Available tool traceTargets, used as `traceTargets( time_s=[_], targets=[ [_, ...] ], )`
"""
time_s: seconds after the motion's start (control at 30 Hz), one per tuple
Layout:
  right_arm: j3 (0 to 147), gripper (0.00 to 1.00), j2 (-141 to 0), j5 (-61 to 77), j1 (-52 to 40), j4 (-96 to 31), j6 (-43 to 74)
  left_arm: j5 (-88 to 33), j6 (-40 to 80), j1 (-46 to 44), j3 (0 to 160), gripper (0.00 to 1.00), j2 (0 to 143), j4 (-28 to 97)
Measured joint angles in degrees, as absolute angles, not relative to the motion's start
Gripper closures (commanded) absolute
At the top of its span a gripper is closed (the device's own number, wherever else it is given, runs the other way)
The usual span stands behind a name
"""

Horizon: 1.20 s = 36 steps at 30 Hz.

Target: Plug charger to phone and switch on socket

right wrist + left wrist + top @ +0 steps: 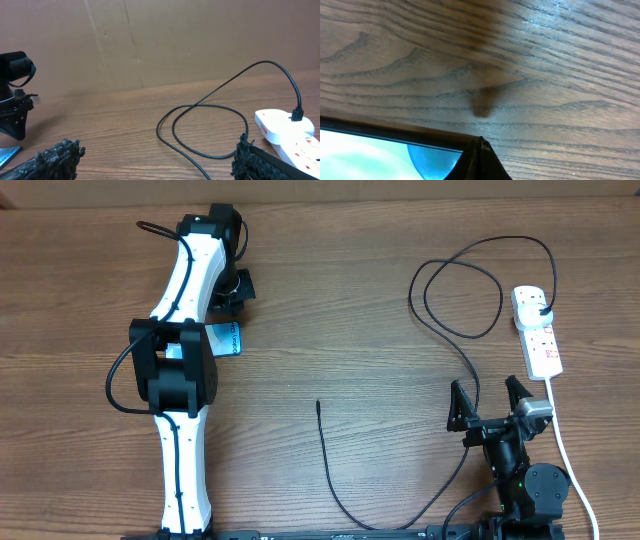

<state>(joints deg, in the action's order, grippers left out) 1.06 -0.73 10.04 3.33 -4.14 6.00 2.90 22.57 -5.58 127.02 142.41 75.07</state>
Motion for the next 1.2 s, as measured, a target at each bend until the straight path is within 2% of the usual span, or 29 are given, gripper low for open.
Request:
traceTargets(
  time_s=[0.67,1.2],
  targets=[
    [1.1,0.00,-0.7,10.0,3.3,-4.1,6.0,3.3,22.8,-5.6,122.6,0.96,142.4,72.1],
    [1.1,0.00,-0.7,10.0,3.3,-4.1,6.0,3.3,22.3,-5.6,122.1,0.96,142.4,80.9]
  ],
)
